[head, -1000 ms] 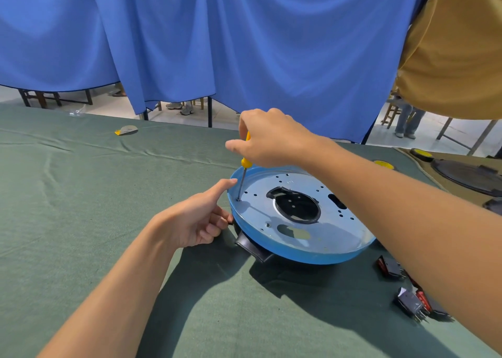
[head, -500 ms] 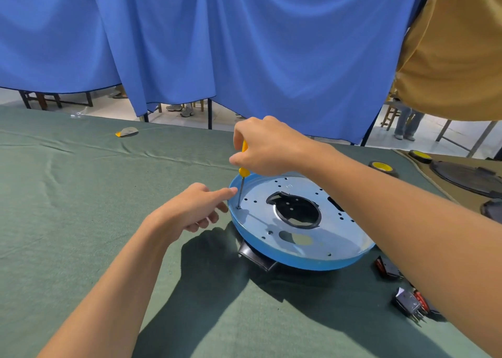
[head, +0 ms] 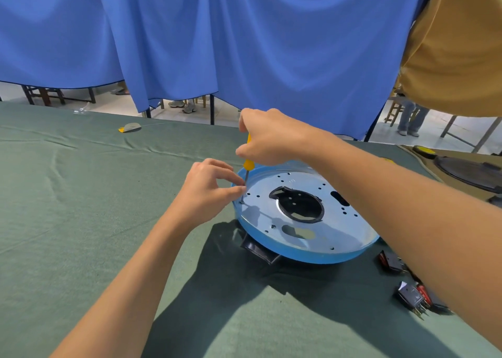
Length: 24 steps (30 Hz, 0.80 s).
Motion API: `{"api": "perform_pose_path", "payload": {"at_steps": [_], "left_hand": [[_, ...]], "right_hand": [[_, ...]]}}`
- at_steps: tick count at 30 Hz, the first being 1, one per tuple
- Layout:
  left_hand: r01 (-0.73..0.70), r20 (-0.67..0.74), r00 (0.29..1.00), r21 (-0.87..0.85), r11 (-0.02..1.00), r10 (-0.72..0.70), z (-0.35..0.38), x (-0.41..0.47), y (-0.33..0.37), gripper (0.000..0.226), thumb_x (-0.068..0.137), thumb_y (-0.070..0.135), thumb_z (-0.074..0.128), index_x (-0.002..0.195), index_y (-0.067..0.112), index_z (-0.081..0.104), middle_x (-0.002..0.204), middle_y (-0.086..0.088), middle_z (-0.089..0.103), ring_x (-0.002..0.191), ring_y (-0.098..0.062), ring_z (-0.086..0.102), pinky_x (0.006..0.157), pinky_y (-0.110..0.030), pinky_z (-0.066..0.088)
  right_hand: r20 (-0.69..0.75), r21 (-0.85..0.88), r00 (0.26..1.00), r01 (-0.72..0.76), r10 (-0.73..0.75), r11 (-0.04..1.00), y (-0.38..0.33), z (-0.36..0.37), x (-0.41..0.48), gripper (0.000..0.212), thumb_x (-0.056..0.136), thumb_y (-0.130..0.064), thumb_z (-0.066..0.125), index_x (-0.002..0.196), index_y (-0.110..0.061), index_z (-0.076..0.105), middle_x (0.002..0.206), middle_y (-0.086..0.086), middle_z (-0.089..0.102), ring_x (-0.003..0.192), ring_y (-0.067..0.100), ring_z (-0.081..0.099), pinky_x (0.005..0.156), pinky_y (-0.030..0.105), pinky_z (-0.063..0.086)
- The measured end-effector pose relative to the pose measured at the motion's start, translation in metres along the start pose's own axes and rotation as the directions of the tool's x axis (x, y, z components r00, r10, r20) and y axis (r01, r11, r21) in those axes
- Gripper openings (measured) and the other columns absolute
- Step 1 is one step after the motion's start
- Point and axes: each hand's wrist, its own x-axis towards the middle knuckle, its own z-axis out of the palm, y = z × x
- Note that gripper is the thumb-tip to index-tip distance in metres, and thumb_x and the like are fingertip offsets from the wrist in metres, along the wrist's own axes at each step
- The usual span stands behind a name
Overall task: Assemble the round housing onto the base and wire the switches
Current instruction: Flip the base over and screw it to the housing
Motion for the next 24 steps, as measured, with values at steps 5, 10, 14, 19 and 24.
{"api": "perform_pose_path", "payload": {"at_steps": [5,10,14,19,24], "left_hand": [[-0.013,-0.086,0.996,-0.007,1.000,0.013,0.006,0.001,-0.001,0.012,0.076,0.029,0.083,0.087,0.023,0.081,0.101,0.006,0.064,0.109,-0.021,0.056,0.096,-0.045,0.046],[-0.055,-0.056,0.997,-0.014,0.998,0.054,0.005,0.005,-0.003,0.012,0.081,0.023,0.079,0.092,0.018,0.081,0.092,0.014,0.063,0.107,-0.023,0.058,0.095,-0.049,0.045],[-0.090,0.007,0.996,0.063,0.994,0.090,0.004,0.007,-0.003,0.010,0.087,0.026,0.074,0.093,0.022,0.080,0.096,0.018,0.061,0.113,-0.020,0.055,0.100,-0.054,0.039],[-0.109,-0.089,0.990,-0.003,0.994,0.108,0.005,0.003,0.005,0.008,0.079,0.032,0.080,0.074,0.033,0.074,0.078,0.029,0.066,0.094,-0.008,0.062,0.101,-0.056,0.037],[-0.068,-0.125,0.990,-0.057,0.996,0.061,0.004,0.002,0.006,0.015,0.077,0.025,0.082,0.074,0.038,0.076,0.064,0.032,0.063,0.088,-0.008,0.066,0.101,-0.055,0.040]], "right_hand": [[-0.103,-0.025,0.995,-0.001,-0.002,1.000,-0.001,0.006,0.000,0.031,0.093,-0.040,0.054,0.110,-0.014,0.050,0.099,0.005,0.047,0.093,0.028,0.048,0.068,0.036,0.038],[-0.068,0.029,0.990,0.128,-0.126,0.991,-0.001,0.000,0.000,0.033,0.089,-0.029,0.060,0.117,-0.015,0.051,0.100,0.003,0.053,0.097,0.024,0.050,0.063,0.029,0.041],[-0.136,-0.024,0.977,0.164,-0.166,0.986,-0.001,0.005,0.002,0.024,0.091,-0.024,0.059,0.112,-0.014,0.053,0.090,0.000,0.044,0.100,0.026,0.046,0.059,0.028,0.030],[-0.197,-0.118,0.976,0.070,-0.092,0.991,-0.002,0.012,0.002,0.022,0.091,-0.040,0.057,0.096,-0.019,0.052,0.093,0.005,0.043,0.089,0.033,0.047,0.070,0.038,0.036],[-0.125,-0.016,0.975,0.182,-0.182,0.983,-0.001,0.006,0.000,0.035,0.089,-0.042,0.060,0.112,-0.016,0.056,0.092,-0.002,0.047,0.092,0.021,0.044,0.069,0.031,0.034]]}}
